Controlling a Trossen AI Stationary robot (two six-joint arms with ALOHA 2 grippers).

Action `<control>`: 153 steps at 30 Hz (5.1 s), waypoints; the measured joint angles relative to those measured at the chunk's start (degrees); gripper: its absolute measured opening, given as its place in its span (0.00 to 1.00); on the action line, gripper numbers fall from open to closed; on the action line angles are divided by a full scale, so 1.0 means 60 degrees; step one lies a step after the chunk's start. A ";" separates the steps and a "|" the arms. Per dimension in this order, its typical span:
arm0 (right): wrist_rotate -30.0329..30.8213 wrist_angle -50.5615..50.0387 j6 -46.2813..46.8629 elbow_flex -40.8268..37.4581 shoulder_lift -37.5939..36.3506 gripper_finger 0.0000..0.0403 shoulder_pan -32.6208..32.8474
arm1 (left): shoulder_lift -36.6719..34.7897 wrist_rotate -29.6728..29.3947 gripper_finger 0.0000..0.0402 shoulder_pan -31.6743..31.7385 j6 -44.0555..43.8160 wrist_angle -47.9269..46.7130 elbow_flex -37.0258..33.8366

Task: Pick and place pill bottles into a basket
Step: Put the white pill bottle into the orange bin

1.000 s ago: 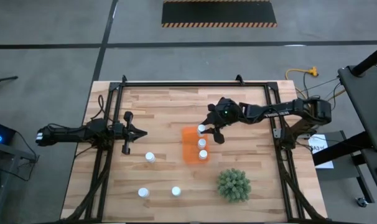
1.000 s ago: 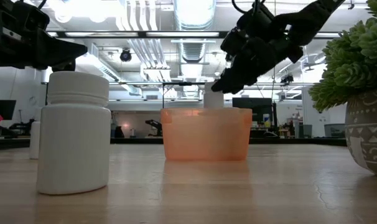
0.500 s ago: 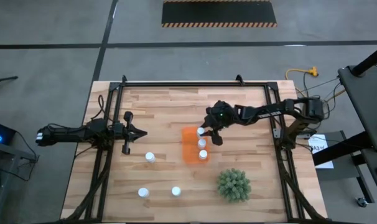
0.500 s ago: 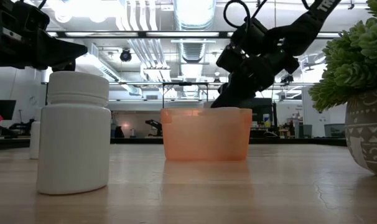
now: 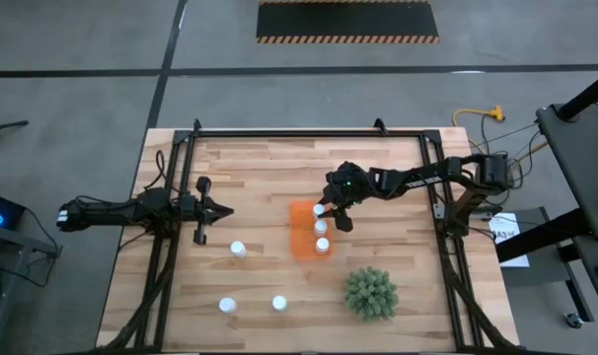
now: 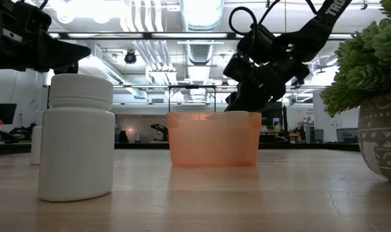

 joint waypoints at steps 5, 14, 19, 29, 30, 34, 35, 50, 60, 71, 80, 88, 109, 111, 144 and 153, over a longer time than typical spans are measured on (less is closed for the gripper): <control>0.0002 0.0000 0.0000 0.0000 0.0000 0.41 0.0000 | 0.0000 -0.0001 0.00 -0.0002 0.0001 0.0000 0.0000; 0.0009 -0.0011 0.0041 0.0022 0.0000 0.50 -0.0001 | 0.0007 -0.0002 0.00 0.0001 -0.0002 0.0000 0.0000; 0.0021 -0.0006 0.0054 0.0153 -0.0007 0.51 -0.0007 | 0.0007 -0.0001 0.00 0.0000 -0.0002 -0.0001 0.0000; 0.0031 -0.0094 0.0442 0.0541 -0.0051 0.51 -0.0004 | 0.0007 -0.0002 0.00 -0.0002 -0.0001 0.0000 0.0000; 0.0031 -0.0085 0.0476 0.0569 -0.0051 0.51 -0.0004 | 0.0007 0.0000 0.00 0.0000 0.0000 0.0000 0.0000; 0.0031 -0.0075 0.0432 0.0637 -0.0051 0.51 -0.0004 | 0.0007 -0.0002 0.00 0.0001 -0.0002 0.0000 0.0000; 0.0031 -0.0066 0.0449 0.0644 -0.0051 0.51 -0.0004 | 0.0007 0.0000 0.00 -0.0001 -0.0002 0.0000 0.0000; 0.0068 0.0640 0.2670 0.0686 -0.0073 0.51 0.0004 | 0.0007 -0.0002 0.00 0.0001 -0.0001 0.0000 0.0000; 0.0793 0.3278 0.2912 -0.1130 -0.1407 0.51 0.0025 | 0.0007 -0.0002 0.00 -0.0001 0.0001 0.0000 0.0000; 0.2273 0.6528 0.2484 -0.5052 -0.5238 0.51 0.0925 | 0.0011 0.0002 0.00 -0.0003 0.0001 -0.0003 0.0000; 0.2352 0.8293 0.2722 -0.6565 -0.6798 0.51 0.1341 | 0.0007 -0.0001 0.00 -0.0002 -0.0001 -0.0004 0.0000; 0.2337 0.6333 0.2514 -0.6415 -0.8348 0.51 0.1402 | 0.0011 0.0002 0.00 0.0001 -0.0001 0.0000 0.0000; 0.2359 0.3090 0.2451 -0.7242 -1.3672 0.51 0.1402 | 0.0011 -0.0002 0.00 -0.0003 -0.0002 0.0000 0.0000; 0.2366 0.2698 0.2448 -0.7242 -1.4129 0.51 0.1402 | 0.0011 -0.0002 0.00 -0.0003 -0.0002 0.0000 0.0000; 0.3951 -0.1788 0.1308 -0.7260 -1.6003 0.51 0.1395 | 0.0018 -0.0002 0.00 -0.0001 -0.0002 -0.0002 0.0000; 0.4337 -0.1789 0.1210 -0.7260 -1.5937 0.51 0.1395 | 0.0018 -0.0002 0.00 -0.0001 0.0000 0.0000 0.0000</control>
